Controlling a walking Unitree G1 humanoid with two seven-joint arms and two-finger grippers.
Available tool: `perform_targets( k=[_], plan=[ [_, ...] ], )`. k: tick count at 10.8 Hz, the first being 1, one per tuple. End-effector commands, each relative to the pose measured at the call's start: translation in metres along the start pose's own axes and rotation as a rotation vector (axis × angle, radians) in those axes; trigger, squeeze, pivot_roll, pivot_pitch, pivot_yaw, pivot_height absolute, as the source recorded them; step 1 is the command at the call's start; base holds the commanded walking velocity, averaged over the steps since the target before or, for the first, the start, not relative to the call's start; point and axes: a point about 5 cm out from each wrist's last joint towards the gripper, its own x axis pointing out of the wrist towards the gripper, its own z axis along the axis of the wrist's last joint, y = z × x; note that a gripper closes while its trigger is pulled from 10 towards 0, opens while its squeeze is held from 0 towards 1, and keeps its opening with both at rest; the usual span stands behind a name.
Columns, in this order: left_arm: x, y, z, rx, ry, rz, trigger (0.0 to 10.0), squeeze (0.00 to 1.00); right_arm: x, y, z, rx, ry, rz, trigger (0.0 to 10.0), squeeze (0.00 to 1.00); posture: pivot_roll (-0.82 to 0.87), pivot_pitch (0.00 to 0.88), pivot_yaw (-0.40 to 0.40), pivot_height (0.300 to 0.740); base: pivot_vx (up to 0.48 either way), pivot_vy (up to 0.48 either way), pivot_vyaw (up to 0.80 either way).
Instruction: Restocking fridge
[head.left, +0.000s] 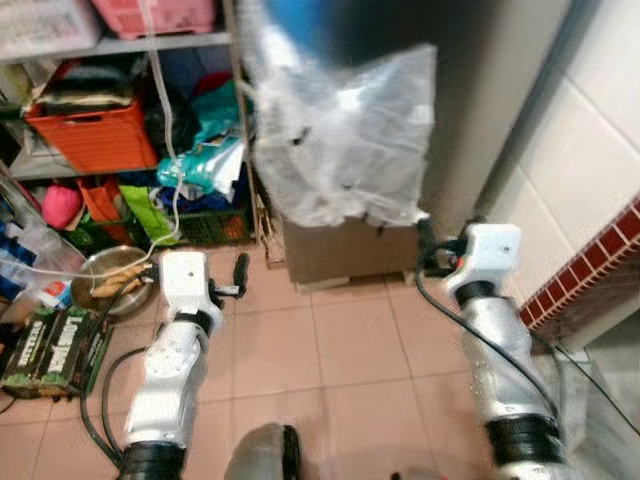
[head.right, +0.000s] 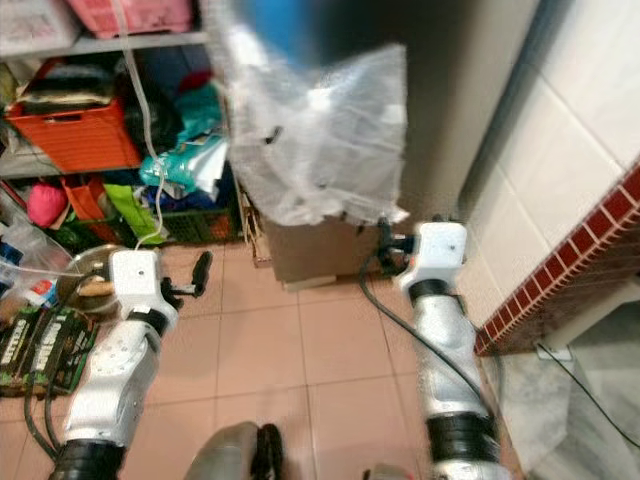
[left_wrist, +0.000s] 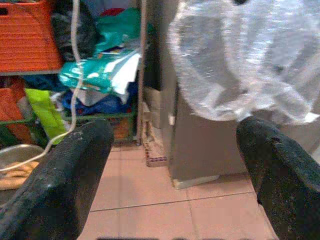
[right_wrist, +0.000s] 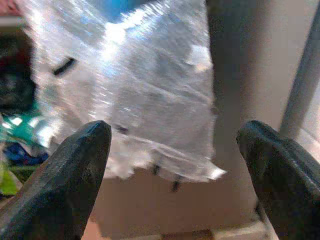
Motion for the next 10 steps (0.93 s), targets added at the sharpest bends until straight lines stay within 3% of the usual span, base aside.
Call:
perform_targets(
  k=[1,8,10],
  plan=[
    [0.001,-0.001,0.000,-0.008,0.002,0.002,10.0,0.00,-0.001,-0.006,-0.003,-0.013,0.021,-0.014,10.0,0.00,0.03,0.079,0.051,0.740,0.000,0.480,0.00],
    [0.002,0.008,0.006,0.032,-0.015,0.026,10.0,0.00,0.009,-0.004,0.003,0.003,0.003,-0.022,10.0,0.00,0.06,0.082,0.026,0.740,0.000,0.475,0.00],
    [0.006,-0.003,0.022,-0.004,-0.086,-0.040,10.0,0.00,0.012,-0.002,0.006,0.012,-0.007,-0.019,10.0,0.00,0.05,0.083,0.024,0.740,0.000,0.000,0.00]
  ],
)
